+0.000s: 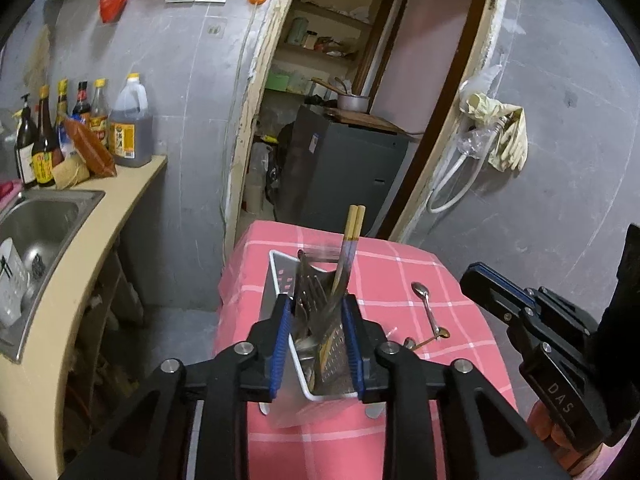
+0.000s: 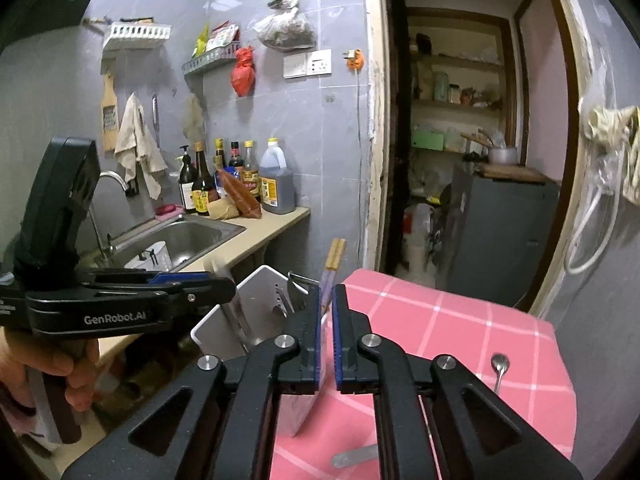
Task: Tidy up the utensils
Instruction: 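Release the utensils into the holder and withdraw both tools over the table, then move the left tool to the flat metal blade while the right tool grasps a silver spoon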
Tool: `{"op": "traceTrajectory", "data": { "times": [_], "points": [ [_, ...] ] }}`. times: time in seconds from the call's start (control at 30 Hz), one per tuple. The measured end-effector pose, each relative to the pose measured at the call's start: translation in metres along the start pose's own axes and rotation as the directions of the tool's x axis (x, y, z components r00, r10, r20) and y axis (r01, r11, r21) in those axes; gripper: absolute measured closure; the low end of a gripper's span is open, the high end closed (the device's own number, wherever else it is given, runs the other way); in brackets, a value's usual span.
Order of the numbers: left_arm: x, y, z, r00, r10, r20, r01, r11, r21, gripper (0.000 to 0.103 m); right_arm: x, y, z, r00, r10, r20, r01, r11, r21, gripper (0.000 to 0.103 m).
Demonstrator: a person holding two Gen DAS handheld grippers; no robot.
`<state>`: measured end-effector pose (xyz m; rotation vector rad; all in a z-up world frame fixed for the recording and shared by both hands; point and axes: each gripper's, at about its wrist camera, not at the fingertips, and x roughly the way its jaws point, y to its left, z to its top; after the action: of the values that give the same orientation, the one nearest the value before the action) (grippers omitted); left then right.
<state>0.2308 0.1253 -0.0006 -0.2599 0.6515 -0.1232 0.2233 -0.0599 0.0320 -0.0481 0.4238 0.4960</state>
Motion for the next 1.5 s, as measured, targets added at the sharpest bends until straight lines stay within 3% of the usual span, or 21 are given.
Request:
{"op": "traceTrajectory", "data": {
  "times": [0.1,0.2,0.33,0.47,0.6,0.67,0.83,0.97,1.2,1.5],
  "points": [
    [-0.003,0.000,0.000,1.000,0.005,0.011,-0.004,1.000,-0.013,0.063,-0.010,-0.012,-0.006,0.999,-0.031,0.020,0.031,0.999,0.025,0.078],
    [-0.006,-0.006,0.000,1.000,0.011,0.029,-0.011,1.000,-0.011,0.060,-0.026,-0.027,-0.010,0.995,-0.077,0.056,0.074,0.996,0.058,0.071],
    [-0.011,-0.026,0.002,0.996,0.023,0.085,-0.025,0.999,0.026,0.046,-0.051,-0.052,-0.011,0.982,-0.154,0.112,0.140,0.983,0.121,0.046],
    [-0.016,-0.051,0.000,0.988,0.019,0.156,-0.028,0.998,0.054,0.021,-0.076,-0.077,-0.015,0.959,-0.236,0.156,0.210,0.963,0.168,0.026],
    [-0.013,-0.079,-0.005,0.975,0.022,0.223,-0.041,0.996,0.080,0.005,-0.094,-0.098,-0.022,0.926,-0.332,0.180,0.299,0.936,0.186,0.009],
    [-0.008,-0.093,-0.008,0.966,0.023,0.259,-0.048,0.995,0.090,0.002,-0.102,-0.106,-0.026,0.897,-0.400,0.189,0.367,0.912,0.185,0.002],
    [0.010,-0.116,-0.011,0.958,0.021,0.286,-0.056,0.992,0.114,0.001,-0.116,-0.126,-0.036,0.844,-0.500,0.194,0.474,0.864,0.168,0.002],
    [0.032,-0.132,-0.015,0.959,0.031,0.282,-0.071,0.989,0.131,0.001,-0.117,-0.142,-0.042,0.834,-0.524,0.175,0.501,0.851,0.158,0.002],
    [0.076,-0.152,-0.027,0.974,0.045,0.223,-0.081,0.984,0.156,0.001,-0.097,-0.178,-0.061,0.846,-0.523,0.105,0.504,0.848,0.162,0.002],
    [0.127,-0.155,-0.056,0.994,0.062,0.091,-0.076,0.985,0.157,0.001,-0.050,-0.223,-0.097,0.898,-0.440,0.001,0.433,0.885,0.169,0.002]
  ]
}}
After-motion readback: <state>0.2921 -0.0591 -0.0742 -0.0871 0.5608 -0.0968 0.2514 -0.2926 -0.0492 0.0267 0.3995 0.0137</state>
